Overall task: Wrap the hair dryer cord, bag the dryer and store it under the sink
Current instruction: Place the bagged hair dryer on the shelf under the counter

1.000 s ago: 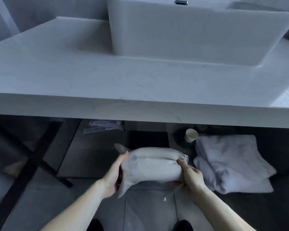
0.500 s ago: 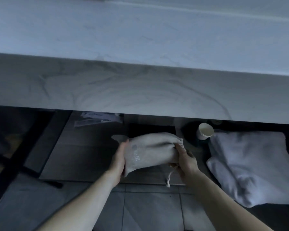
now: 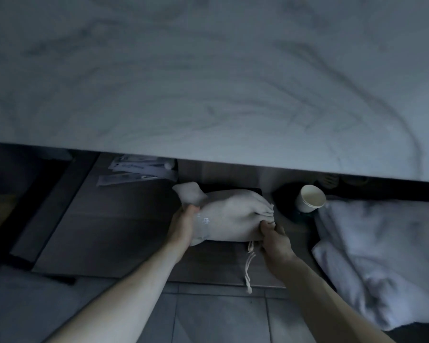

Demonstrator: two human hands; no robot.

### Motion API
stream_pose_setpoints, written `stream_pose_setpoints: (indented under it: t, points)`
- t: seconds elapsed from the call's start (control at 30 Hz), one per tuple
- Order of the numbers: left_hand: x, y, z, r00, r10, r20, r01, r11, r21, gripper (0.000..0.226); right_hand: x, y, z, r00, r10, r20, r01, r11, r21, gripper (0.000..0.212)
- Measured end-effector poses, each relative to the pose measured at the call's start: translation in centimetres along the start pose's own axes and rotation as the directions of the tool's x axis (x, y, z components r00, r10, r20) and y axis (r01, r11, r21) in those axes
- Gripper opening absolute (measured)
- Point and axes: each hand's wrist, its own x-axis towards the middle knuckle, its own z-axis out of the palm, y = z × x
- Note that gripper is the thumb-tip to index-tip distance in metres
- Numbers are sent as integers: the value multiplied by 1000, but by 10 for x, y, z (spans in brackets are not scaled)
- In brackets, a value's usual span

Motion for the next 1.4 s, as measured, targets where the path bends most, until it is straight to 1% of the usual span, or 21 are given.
stream_pose_setpoints:
  t: [0.07, 0.17, 0.2, 0.27, 0.37, 0.43, 0.53, 0.63, 0.7, 0.77, 0.8, 0.87, 0.93, 1.0, 1.1, 1.17, 1.27, 1.4]
  points:
    - [7, -2, 3, 1000, -18, 11, 18, 999, 27, 26, 7, 2, -4, 1000, -29, -7, 29, 999, -30, 28]
    - [16, -7, 9, 1000, 0, -13, 0, 998, 61, 39, 16, 6, -4, 998, -62, 2, 62, 996, -70, 39]
    - [18, -8, 12, 1000, 17, -18, -15, 996, 86, 38, 18, 8, -3, 998, -65, -2, 65, 995, -78, 46]
    - [21, -10, 17, 998, 47, -30, -43, 992, 120, 29, 25, 13, -2, 998, -63, -6, 62, 994, -85, 59]
    - [31, -17, 18, 996, 86, -22, -81, 978, 192, 34, 26, 12, -1, 999, -42, -6, 41, 996, -78, 63]
    - [35, -23, 16, 994, 108, -9, -102, 957, 272, 39, 24, 9, -1, 999, -41, 7, 41, 995, -92, 66]
    - [38, -30, 12, 985, 173, -22, -149, 903, 404, 50, 19, 7, 2, 999, -48, 16, 50, 993, -110, 76]
    - [32, -32, 9, 954, 289, -86, -192, 803, 565, 63, 12, 6, 3, 999, -33, 1, 33, 991, -133, 79]
    - [25, -31, 8, 937, 326, -129, -164, 734, 659, 64, 5, 4, 3, 996, -67, -67, 50, 972, -228, 76]
    - [19, -33, 7, 936, 321, -145, -126, 689, 714, 62, 1, 4, 3, 990, -114, -81, 85, 949, -305, 75]
    - [16, -34, 7, 940, 315, -133, -126, 681, 722, 64, 0, 5, 3, 990, -123, -63, 96, 942, -323, 76]
    - [10, -37, 8, 947, 303, -103, -157, 720, 676, 65, -1, 7, 5, 990, -138, -29, 119, 926, -357, 78]
    - [3, -40, 10, 950, 296, -95, -183, 780, 598, 56, -3, 9, 7, 987, -159, -1, 147, 915, -375, 81]
    - [-2, -40, 12, 942, 321, -96, -212, 794, 569, 46, -1, 14, 7, 988, -153, 29, 153, 909, -389, 86]
    - [0, -38, 13, 929, 356, -100, -240, 787, 568, 33, -1, 18, 6, 987, -132, 89, 156, 916, -369, 99]
    - [6, -37, 13, 917, 389, -86, -273, 771, 575, 28, -7, 15, 6, 984, -137, 116, 173, 895, -411, 103]
    - [15, -38, 11, 911, 405, -71, -288, 752, 593, 25, -12, 13, 5, 978, -143, 150, 199, 849, -489, 98]
    - [18, -44, 7, 913, 406, -47, -291, 726, 623, 26, -12, 16, 7, 973, -184, 142, 232, 776, -587, 97]
